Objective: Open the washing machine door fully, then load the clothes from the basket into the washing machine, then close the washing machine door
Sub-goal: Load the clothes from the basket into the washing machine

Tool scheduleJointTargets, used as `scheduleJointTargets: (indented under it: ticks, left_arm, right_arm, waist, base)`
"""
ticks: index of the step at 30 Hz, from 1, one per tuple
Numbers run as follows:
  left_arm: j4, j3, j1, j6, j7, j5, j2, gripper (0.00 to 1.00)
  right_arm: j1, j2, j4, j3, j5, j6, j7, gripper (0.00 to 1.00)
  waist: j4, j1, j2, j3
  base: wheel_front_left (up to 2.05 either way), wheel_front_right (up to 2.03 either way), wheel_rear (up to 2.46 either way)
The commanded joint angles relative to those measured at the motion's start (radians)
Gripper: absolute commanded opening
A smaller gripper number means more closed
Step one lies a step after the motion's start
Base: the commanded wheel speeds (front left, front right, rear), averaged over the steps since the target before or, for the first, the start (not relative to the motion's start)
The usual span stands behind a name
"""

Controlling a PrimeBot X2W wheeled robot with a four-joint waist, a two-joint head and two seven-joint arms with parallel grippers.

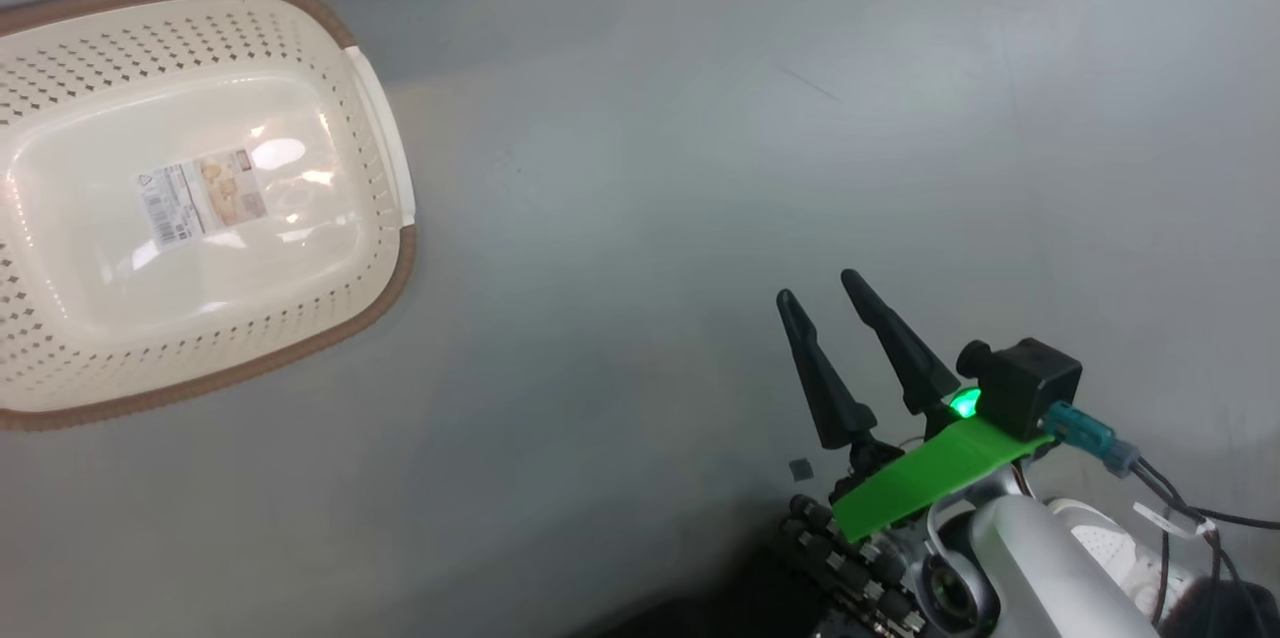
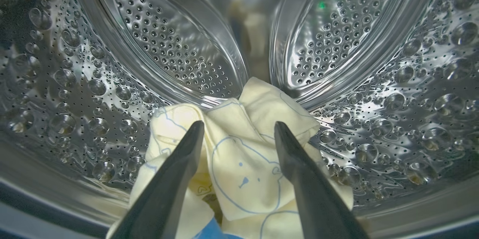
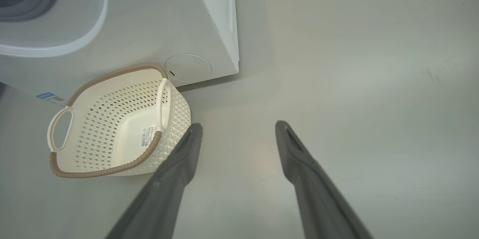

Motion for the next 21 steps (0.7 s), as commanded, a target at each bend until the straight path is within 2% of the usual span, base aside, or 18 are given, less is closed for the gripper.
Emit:
scheduleJointTargets:
  ticks: [1, 8, 21]
  left_arm:
    - [-0.021, 0.002, -0.008, 0.011, -0.007, -0.011, 0.023, 1.00]
    - [-0.007, 0.013, 0.042, 0.020, -0.020, -0.043, -0.007, 1.00]
    - [0.003, 0.039, 0.155, 0.000, -0.047, -0.108, -0.055, 1.00]
  right_arm:
    - [0.021, -0.011, -0.016, 0.009, -0.008, 0.002, -0.010, 1.00]
    - [0.016, -0.011, -0.009, -0.003, -0.019, 0.002, -0.010, 1.00]
    - [0.010, -0.011, 0.009, -0.022, -0.036, 0.002, -0.010, 1.00]
  waist:
    - [0.009, 0.0000, -0.0001, -0.012]
    - [0.035, 0.0000, -0.0001, -0.055]
    - [0.080, 0.0000, -0.0001, -0.145]
  base:
    - [0.00, 0.00, 0.00]
    - [0.00, 0.00, 0.00]
    - [0.00, 0.00, 0.00]
